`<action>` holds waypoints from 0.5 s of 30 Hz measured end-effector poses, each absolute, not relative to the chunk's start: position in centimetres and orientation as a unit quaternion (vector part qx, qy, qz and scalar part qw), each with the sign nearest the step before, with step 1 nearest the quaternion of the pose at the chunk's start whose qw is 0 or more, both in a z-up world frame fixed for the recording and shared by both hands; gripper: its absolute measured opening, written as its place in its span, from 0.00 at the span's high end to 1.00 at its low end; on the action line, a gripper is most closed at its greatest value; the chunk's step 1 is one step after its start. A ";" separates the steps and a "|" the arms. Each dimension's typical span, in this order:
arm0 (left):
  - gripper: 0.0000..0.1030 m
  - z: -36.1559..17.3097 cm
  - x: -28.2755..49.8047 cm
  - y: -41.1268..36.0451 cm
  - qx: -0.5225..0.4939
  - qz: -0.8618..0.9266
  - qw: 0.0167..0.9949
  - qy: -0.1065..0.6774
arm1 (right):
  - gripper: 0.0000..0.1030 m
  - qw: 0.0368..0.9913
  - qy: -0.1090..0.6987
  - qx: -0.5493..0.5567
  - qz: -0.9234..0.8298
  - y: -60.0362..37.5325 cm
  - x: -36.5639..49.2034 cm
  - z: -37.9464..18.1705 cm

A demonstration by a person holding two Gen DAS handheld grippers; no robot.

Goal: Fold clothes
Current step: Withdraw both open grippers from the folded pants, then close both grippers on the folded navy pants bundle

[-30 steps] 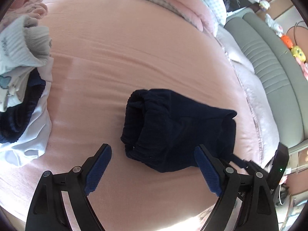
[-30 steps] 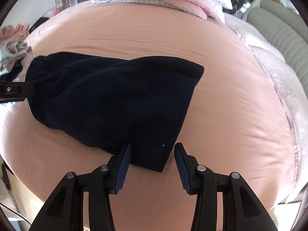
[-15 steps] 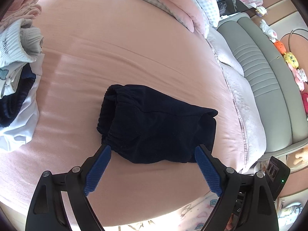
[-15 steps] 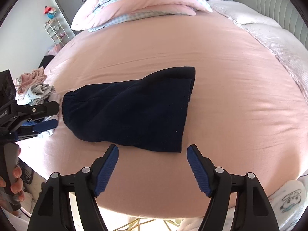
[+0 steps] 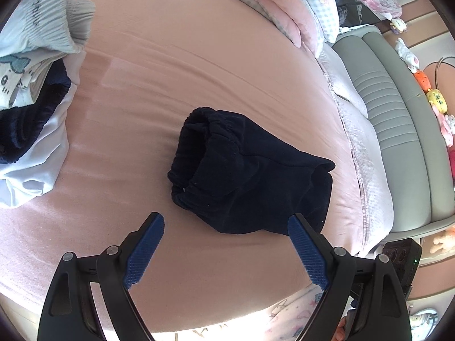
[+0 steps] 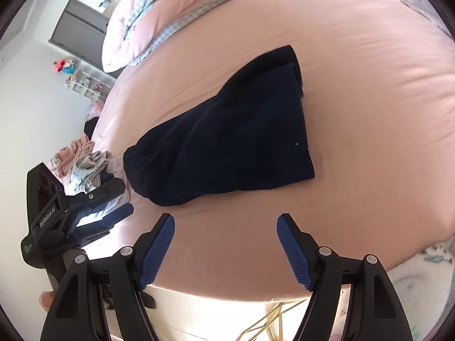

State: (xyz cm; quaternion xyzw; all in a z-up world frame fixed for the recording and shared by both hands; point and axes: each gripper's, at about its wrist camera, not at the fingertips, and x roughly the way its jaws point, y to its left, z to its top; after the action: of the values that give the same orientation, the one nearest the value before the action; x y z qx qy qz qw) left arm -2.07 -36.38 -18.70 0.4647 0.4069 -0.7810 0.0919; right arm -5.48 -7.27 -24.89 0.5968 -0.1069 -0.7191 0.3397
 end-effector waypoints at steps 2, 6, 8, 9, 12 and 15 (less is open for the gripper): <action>0.13 -19.2 -2.2 -36.8 0.461 -0.776 0.093 0.420 | 0.28 0.329 -0.115 0.603 -0.717 -7.8 -5.6 -25.7; 0.13 -20.2 -2.1 -37.8 0.457 -0.765 0.098 0.444 | 0.28 0.312 -0.140 0.615 -0.711 -7.6 -5.9 -26.6; 0.13 -20.5 -2.3 -38.1 0.456 -0.762 0.102 0.448 | 0.28 0.303 -0.156 0.619 -0.707 -7.7 -6.2 -27.1; 0.13 -20.6 -2.4 -38.3 0.454 -0.762 0.101 0.451 | 0.28 0.302 -0.166 0.620 -0.705 -7.7 -6.4 -27.3; 0.13 -20.9 -2.9 -38.6 0.450 -0.761 0.095 0.458 | 0.28 0.295 -0.197 0.626 -0.694 -7.9 -7.1 -28.0; 0.13 -21.2 -4.0 -38.9 0.450 -0.758 0.088 0.463 | 0.28 0.293 -0.261 0.628 -0.672 -7.9 -7.7 -28.9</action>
State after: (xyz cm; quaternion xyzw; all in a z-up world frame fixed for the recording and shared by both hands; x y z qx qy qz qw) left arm -3.96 -38.89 -21.19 0.4502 0.4631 -0.7583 0.0885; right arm -7.73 -7.86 -28.92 0.6283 -0.2610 -0.6719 0.2929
